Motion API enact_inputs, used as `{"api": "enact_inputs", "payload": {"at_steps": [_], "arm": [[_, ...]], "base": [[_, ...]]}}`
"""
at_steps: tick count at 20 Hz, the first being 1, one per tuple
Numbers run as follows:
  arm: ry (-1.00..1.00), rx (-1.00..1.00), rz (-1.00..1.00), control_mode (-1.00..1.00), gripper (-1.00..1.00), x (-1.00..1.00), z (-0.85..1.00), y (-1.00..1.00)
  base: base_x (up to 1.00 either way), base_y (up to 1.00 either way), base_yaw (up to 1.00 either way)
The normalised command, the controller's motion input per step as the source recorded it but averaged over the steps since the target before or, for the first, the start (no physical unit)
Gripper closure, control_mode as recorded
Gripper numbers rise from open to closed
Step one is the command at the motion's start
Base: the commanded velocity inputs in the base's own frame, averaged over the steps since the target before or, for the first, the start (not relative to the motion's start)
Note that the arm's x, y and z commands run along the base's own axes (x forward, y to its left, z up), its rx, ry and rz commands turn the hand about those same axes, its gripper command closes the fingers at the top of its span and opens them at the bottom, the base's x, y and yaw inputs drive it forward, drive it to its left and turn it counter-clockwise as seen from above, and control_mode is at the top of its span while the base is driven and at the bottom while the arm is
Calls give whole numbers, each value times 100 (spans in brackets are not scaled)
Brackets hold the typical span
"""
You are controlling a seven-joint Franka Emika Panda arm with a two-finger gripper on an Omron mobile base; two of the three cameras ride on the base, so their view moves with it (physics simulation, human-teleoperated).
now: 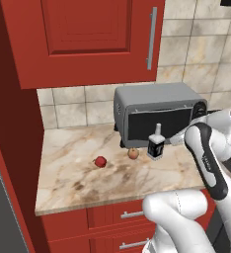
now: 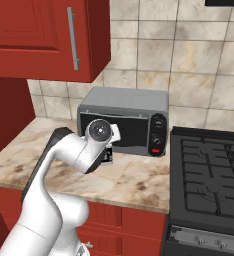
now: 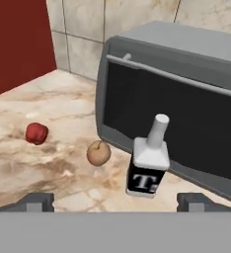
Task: Place the liquor on the top shelf of the fridge to keep it out of children's reach, and place the peach and bell pepper on lower shelves for easy access.
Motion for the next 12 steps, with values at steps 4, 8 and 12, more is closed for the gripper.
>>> {"api": "enact_inputs", "payload": {"at_steps": [4,8,12], "arm": [[-19,13,6,-100,-100,11,-21,0],[-14,14,6,-100,-100,21,-7,0],[-4,14,7,-100,-100,29,0,0]], "base": [[0,0,0],[0,0,0],[0,0,0]]}}
